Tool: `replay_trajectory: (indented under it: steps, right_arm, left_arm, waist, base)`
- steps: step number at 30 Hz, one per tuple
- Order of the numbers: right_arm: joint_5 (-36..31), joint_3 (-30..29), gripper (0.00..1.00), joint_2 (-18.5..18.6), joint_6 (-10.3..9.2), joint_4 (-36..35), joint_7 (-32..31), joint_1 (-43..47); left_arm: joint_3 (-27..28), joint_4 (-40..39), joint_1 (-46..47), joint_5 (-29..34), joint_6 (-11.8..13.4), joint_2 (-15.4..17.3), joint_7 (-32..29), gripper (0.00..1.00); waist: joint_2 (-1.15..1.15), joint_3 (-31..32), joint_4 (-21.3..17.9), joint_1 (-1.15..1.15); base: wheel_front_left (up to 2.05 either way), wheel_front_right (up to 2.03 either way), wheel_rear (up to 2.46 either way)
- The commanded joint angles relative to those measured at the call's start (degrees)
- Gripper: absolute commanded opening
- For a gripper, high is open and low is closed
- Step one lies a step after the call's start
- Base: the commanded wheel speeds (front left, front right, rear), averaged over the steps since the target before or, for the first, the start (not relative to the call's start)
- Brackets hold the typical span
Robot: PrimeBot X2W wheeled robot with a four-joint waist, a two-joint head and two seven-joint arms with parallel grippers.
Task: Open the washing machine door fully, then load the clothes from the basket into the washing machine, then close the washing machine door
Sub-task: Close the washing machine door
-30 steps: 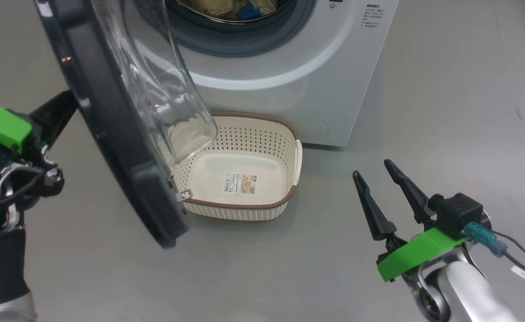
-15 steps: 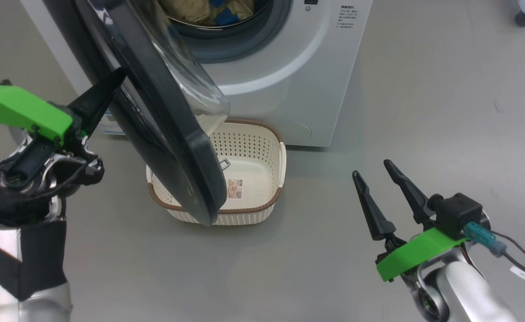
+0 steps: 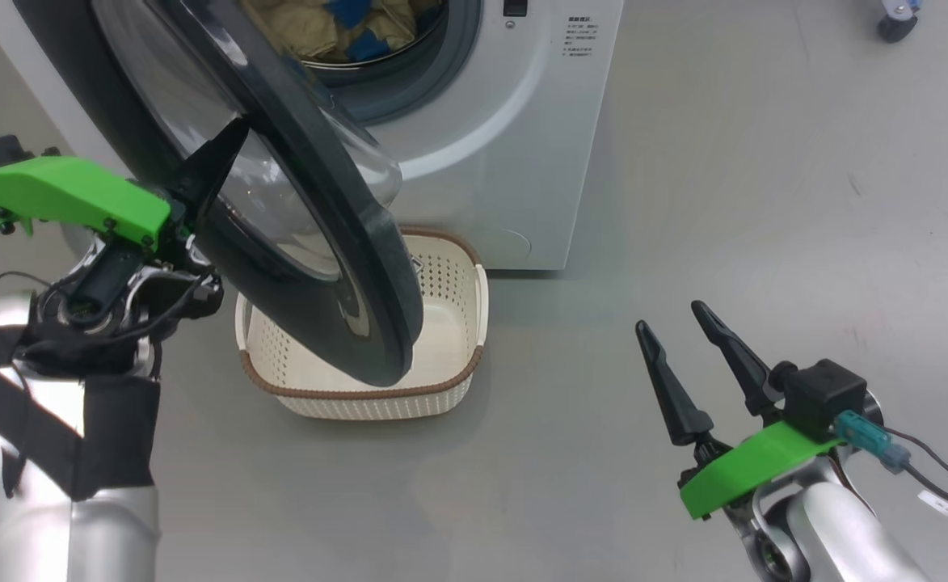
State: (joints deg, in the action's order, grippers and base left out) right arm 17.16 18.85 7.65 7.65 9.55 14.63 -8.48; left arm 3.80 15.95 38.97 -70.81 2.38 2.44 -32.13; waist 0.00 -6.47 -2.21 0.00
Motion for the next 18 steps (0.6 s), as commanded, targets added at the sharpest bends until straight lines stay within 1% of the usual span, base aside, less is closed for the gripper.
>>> replay_trajectory:
  steps: [1, 9, 18]
  right_arm:
    - [0.4, 0.9, 1.0, 0.4, -0.16, -1.7, 0.4, -0.8]
    - [0.4, 0.8, 1.0, 0.4, -0.16, -1.7, 0.4, -0.2]
    - [0.6, 1.1, 1.0, 0.6, -0.16, -1.7, 0.4, -0.3]
  left_arm:
    - [1.5, -1.3, 3.5, -0.4, -1.0, 1.2, 0.4, 0.0]
    - [1.8, 3.9, 5.1, -1.1, -3.9, 0.9, 3.5, 0.0]
    - [2.0, 8.3, 6.7, -1.5, -6.1, 0.9, 5.5, 0.0]
  waist:
    - [0.0, 0.2, -0.3, 0.0]
    - [0.0, 0.8, -1.0, 0.0]
    - [0.0, 1.1, -2.2, 0.0]
  base:
    - [0.0, 0.0, 0.0]
    - [0.0, 0.0, 0.0]
    - [0.0, 0.0, 0.0]
